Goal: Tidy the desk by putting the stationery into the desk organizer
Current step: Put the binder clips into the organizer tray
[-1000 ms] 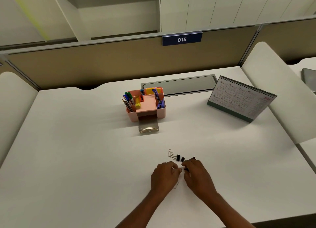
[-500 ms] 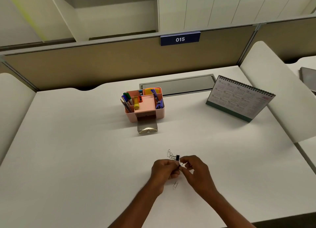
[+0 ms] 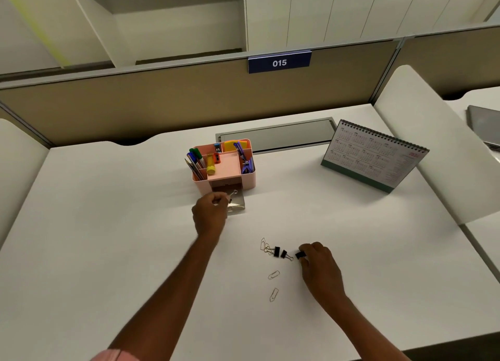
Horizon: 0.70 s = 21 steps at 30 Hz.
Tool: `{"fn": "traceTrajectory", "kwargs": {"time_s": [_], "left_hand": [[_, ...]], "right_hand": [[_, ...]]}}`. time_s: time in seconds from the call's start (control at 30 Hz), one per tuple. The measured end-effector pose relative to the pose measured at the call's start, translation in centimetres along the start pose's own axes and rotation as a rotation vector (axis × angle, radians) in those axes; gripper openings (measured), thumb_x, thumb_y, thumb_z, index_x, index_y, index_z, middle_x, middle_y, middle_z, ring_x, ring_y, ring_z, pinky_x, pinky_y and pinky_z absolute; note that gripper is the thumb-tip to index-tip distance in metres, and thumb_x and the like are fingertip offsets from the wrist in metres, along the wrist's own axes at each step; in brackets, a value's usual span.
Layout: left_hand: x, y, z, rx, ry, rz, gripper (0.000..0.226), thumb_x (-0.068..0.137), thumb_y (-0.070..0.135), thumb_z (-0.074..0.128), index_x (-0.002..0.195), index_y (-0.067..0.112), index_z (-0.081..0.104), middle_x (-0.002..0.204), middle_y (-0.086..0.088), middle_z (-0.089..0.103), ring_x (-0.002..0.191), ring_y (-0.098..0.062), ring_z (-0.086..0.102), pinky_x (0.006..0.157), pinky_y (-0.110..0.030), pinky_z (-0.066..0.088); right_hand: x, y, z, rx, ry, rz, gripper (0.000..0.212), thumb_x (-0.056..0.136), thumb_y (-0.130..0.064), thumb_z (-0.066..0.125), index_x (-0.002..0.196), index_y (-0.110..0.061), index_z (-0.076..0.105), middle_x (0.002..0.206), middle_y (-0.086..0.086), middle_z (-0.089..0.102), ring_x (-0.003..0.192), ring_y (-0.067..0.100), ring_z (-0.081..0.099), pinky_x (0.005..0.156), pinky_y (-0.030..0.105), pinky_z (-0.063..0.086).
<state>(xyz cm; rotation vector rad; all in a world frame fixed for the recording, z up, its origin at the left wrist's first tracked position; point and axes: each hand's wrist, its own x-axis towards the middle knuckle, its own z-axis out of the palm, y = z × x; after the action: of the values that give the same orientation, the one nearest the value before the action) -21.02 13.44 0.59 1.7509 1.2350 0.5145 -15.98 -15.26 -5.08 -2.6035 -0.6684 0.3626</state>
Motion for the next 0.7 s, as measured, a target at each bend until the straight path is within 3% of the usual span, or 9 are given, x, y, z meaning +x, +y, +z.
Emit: {"fn": "traceTrajectory", "kwargs": {"time_s": [0.1,0.3,0.4,0.7], "left_hand": [[2.1,0.0,0.4,0.245,0.032,0.055,0.015,0.095,0.023,0.074,0.104,0.014,0.082,0.101,-0.005,0.079,0.092,-0.024,0.073,0.076,-0.031,0.056],[4.5,0.3,1.9,0.609,-0.139,0.040,0.019,0.097,0.025,0.069,0.108,0.012,0.079,0.104,-0.008,0.076,0.097,-0.027,0.071,0.083,-0.039,0.061],[5.2,0.5,2.7,0.677,-0.216,0.062,0.019,0.098,0.025,0.068,0.109,0.014,0.078,0.105,-0.007,0.076,0.098,-0.027,0.070,0.083,-0.038,0.060],[5.6,0.3,3.7,0.727,-0.245,0.112,0.021,0.100,0.025,0.065,0.113,0.015,0.077,0.110,-0.006,0.075,0.101,-0.026,0.069,0.087,-0.040,0.061]], "right_hand": [[0.0,0.0,-0.1,-0.025,0.004,0.004,0.017,0.099,-0.016,0.057,0.112,-0.021,0.066,0.106,-0.005,0.060,0.104,0.020,0.055,0.070,0.036,0.053],[0.3,-0.1,0.0,-0.083,-0.007,-0.020,0.013,0.100,-0.030,0.057,0.110,-0.026,0.065,0.109,-0.011,0.062,0.104,0.014,0.056,0.069,0.032,0.053],[0.6,-0.1,0.1,-0.075,0.005,-0.023,0.012,0.099,-0.030,0.059,0.108,-0.027,0.066,0.108,-0.013,0.063,0.103,0.014,0.057,0.067,0.033,0.053],[0.9,-0.1,0.8,-0.087,-0.013,-0.042,0.011,0.094,-0.025,0.065,0.104,-0.024,0.068,0.105,-0.009,0.060,0.099,0.018,0.057,0.064,0.036,0.054]]}}
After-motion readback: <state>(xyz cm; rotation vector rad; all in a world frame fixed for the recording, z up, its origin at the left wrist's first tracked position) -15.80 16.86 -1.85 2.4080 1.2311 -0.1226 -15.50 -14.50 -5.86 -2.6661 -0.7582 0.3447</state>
